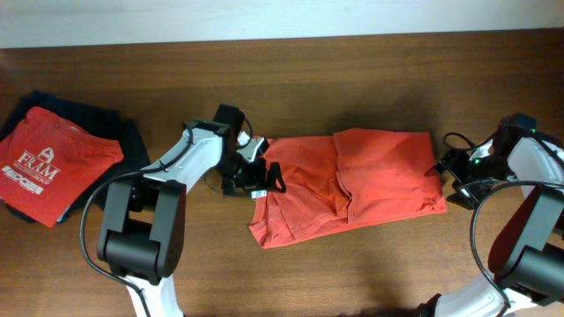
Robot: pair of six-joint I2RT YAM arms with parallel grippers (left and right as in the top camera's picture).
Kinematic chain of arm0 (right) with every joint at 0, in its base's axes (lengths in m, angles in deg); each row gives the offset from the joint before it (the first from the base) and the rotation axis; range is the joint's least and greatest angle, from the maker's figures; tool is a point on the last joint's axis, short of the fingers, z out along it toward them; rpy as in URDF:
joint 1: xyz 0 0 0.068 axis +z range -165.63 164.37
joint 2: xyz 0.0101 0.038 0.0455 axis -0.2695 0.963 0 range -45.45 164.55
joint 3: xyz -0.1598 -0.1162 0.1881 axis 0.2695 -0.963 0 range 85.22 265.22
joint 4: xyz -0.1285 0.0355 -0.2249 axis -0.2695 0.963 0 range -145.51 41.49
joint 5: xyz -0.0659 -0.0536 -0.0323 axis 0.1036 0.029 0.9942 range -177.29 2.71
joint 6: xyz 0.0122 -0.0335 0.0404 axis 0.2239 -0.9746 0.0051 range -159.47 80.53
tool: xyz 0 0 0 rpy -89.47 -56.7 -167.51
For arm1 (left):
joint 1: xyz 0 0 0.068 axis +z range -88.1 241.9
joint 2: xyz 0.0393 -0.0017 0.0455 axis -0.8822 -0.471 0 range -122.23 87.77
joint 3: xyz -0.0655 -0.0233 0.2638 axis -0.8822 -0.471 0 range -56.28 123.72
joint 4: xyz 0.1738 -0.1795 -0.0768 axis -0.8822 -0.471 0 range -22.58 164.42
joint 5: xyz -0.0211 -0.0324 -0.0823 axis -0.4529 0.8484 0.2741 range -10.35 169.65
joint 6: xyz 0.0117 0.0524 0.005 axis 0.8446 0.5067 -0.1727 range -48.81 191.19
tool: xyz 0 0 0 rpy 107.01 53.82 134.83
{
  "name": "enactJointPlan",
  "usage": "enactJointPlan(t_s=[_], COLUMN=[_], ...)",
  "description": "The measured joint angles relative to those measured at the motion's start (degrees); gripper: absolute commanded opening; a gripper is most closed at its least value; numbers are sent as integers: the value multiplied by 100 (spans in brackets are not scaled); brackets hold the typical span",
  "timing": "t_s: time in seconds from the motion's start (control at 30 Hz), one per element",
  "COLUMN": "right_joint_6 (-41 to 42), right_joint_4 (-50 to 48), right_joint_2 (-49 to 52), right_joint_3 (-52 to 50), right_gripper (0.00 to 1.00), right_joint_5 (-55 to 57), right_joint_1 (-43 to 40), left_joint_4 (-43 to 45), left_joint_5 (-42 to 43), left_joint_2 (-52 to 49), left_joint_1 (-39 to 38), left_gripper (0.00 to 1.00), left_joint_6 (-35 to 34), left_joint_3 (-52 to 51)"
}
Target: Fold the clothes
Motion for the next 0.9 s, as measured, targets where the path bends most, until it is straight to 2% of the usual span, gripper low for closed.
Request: enactJointPlan(t_s=[0.2,0.43,0.57,0.67,0.77,0.9], right_joint_6=[-20,-15,-17,-17,-17,-17], right_joint_4=[2,4,20,24,33,37], right_joint_2=[0,0,0,0,0,0], right_joint_3=[0,0,0,0,0,0], right_gripper=[79,79,79,79,79,79], right_joint_5=[0,0,-2,-2,-13,-15], right_joint_1=[0,0,0,0,0,0], left_joint_4=[-111,343,664,715,728,702], left_joint_5=[330,382,356,295,188,157], left_joint_2=[-39,-66,-90,-144,-184,-238], left_joint_1=[-22,-254,-350,-358,-354,-352], left_gripper=[98,76,55,31,1,1], left_joint_6=[-955,-1473,-1539,-1591,-1569,-1556], left_joint_3=[-94,-157,-179,-195,-221,-240])
